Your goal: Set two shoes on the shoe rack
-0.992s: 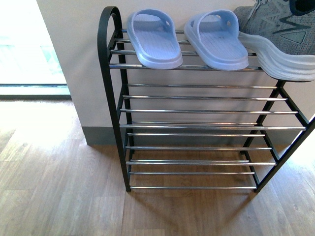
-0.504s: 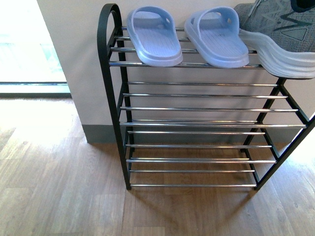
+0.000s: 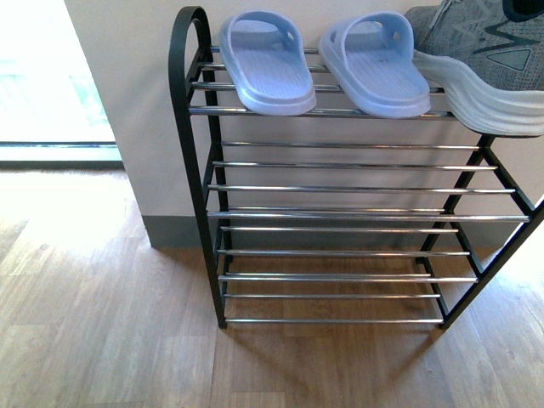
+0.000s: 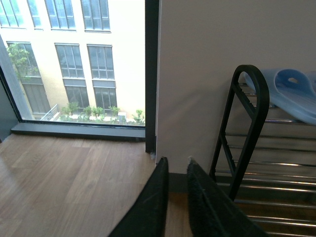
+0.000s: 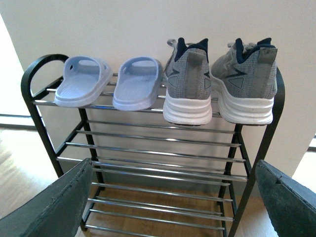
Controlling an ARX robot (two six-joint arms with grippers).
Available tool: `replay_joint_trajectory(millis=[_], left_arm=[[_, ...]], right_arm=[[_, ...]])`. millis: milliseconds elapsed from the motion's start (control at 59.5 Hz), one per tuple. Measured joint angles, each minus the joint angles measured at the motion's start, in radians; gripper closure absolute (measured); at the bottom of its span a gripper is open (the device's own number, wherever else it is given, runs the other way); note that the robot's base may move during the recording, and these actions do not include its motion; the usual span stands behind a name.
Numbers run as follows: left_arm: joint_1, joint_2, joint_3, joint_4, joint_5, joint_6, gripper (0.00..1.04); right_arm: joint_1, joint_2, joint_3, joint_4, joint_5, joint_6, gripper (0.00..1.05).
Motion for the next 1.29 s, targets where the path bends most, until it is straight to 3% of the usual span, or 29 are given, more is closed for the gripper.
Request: replay_joint_trajectory(millis=[168,252,403,1294], left_arm=[[0.000,0.000,0.000,0.000,0.000,0.000,0.54],[0.000,0.000,0.000,0.000,0.000,0.000,0.33],[0.000,0.000,0.000,0.000,0.000,0.001,0.08],[0.000,0.000,0.000,0.000,0.000,0.003,0.09]], right_arm=[[0.000,0.000,0.000,0.000,0.000,0.000,0.09],[0.000,0.000,0.000,0.000,0.000,0.000,0.09],[0.000,0.000,0.000,0.000,0.000,0.000,0.09],[0.000,0.000,0.000,0.000,0.002,0.000,0.09]])
